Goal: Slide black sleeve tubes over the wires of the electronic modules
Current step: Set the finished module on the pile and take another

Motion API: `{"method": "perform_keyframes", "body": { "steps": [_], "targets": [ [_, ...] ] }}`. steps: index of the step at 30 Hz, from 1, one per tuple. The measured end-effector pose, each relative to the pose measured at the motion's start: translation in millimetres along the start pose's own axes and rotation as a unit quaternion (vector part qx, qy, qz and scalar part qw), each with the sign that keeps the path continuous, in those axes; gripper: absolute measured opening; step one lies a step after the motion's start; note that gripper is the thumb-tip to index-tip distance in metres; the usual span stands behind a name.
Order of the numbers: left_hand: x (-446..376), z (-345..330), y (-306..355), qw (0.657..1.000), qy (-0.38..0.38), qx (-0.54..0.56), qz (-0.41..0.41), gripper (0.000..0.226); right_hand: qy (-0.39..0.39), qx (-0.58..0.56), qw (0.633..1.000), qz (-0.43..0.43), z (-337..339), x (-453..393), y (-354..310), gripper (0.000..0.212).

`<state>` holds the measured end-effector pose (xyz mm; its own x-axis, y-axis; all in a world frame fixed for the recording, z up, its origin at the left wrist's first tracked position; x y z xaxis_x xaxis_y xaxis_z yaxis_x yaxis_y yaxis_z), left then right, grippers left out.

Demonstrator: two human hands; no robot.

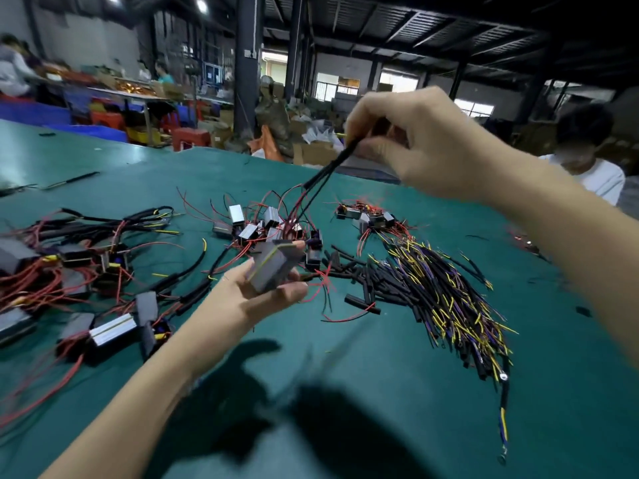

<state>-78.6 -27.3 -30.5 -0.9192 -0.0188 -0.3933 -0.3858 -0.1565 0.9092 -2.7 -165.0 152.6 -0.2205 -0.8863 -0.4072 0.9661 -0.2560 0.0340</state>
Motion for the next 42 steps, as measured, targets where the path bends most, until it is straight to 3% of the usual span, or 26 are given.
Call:
{"method": "perform_keyframes", "body": {
  "steps": [4,6,7,9,12,15,17,20,22,24,30,36,40,42],
  "targets": [
    [27.5,32.7,24.2,0.997,0.056,-0.053,-0.008,0.027,-0.032,-0.046,0.998,-0.032,-43.9,-4.7,11.9,0.011],
    [42.5,56.0,31.1,0.974,0.059,-0.216,0.021,0.019,-0.047,-0.059,0.997,-0.023,-75.2,-10.9,8.0,0.012],
    [49.7,67.5,31.5,0.939,0.055,-0.337,0.046,0.023,-0.055,-0.058,0.997,-0.011,-91.2,-15.2,4.2,0.014],
    [61.6,82.0,28.7,0.834,0.031,-0.537,0.123,0.027,-0.08,-0.042,0.996,0.021,-124.9,-25.8,-5.3,0.017],
    [71.1,88.1,15.5,0.687,0.002,-0.686,0.238,0.024,-0.108,0.034,0.992,0.058,-173.7,-43.3,-21.3,0.022],
    [72.6,87.1,-1.7,0.618,-0.034,-0.738,0.27,0.035,-0.116,0.082,0.987,0.074,-204.3,-59.1,-30.7,0.025],
    [72.0,87.9,-9.6,0.611,-0.046,-0.736,0.287,0.049,-0.12,0.096,0.985,0.076,-216.3,-66.7,-30.4,0.024],
    [71.3,86.2,-7.2,0.658,-0.057,-0.685,0.309,0.081,-0.149,0.098,0.981,0.079,-236.1,-72.3,-30.1,0.025],
    [66.4,77.4,-0.1,0.686,-0.063,-0.665,0.287,0.084,-0.179,0.109,0.974,0.086,-250.8,-73.3,-31.2,0.029],
    [58.6,64.1,2.6,0.69,-0.065,-0.673,0.257,0.074,-0.195,0.117,0.97,0.084,-262.0,-73.7,-31.2,0.03],
    [44.2,24.4,-7.9,0.604,-0.075,-0.756,0.242,0.03,-0.191,0.117,0.972,0.072,-282.0,-74.4,-28.8,0.032],
    [34.2,32.4,-3.9,0.54,-0.081,-0.787,0.289,0.029,-0.143,0.035,0.988,0.048,-278.0,-57.3,-18.6,0.059],
    [28.3,26.6,1.0,0.478,-0.114,-0.808,0.324,0.029,-0.104,-0.019,0.994,0.001,-261.9,-29.1,-1.0,0.059],
    [20.9,13.1,2.3,0.468,-0.128,-0.817,0.312,0.032,-0.089,-0.034,0.995,-0.025,-253.0,-14.1,10.7,0.055]
  ]
}}
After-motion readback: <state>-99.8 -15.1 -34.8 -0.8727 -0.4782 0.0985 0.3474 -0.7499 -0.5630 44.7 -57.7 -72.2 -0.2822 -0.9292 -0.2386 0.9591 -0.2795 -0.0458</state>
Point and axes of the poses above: each hand's wrist, its own x-axis away from the middle knuckle, its own z-axis out of the back of the hand, y = z × x, the point moved 5 cm from there along -x, towards the middle knuckle, and after that the axes turned 9 degrees about -y, right-handed, at the moved point
